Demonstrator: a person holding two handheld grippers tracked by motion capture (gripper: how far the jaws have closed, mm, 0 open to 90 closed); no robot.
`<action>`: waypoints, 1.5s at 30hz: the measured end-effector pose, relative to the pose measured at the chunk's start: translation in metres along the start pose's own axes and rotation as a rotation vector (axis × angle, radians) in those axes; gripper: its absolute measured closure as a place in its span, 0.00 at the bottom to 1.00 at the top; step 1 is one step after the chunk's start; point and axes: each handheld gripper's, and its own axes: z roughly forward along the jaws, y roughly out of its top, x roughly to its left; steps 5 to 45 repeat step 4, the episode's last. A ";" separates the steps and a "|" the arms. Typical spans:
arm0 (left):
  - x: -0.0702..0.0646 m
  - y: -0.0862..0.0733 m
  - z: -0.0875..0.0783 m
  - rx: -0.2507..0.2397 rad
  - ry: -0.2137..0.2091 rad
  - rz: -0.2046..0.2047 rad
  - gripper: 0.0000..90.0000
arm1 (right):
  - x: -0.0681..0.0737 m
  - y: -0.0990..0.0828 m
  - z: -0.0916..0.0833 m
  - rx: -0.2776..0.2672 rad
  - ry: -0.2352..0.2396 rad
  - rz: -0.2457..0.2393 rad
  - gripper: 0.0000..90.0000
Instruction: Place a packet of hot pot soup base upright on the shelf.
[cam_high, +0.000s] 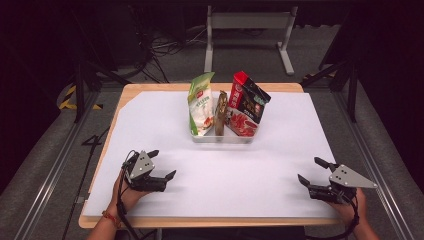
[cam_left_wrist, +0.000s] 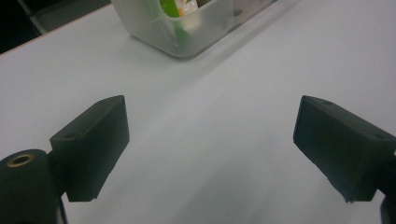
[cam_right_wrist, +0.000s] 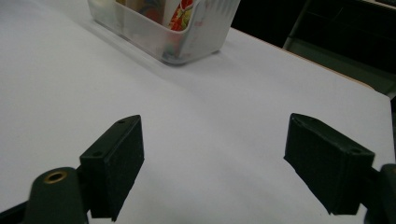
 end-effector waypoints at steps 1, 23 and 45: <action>0.000 0.000 0.000 0.001 -0.001 0.001 0.13 | 0.000 0.000 -0.001 -0.001 -0.004 -0.001 0.23; -0.001 0.000 0.000 0.003 -0.003 0.008 0.13 | 0.000 0.000 -0.002 -0.003 -0.006 -0.002 0.23; -0.001 0.000 0.000 0.003 -0.003 0.008 0.13 | 0.000 0.000 -0.002 -0.003 -0.006 -0.002 0.23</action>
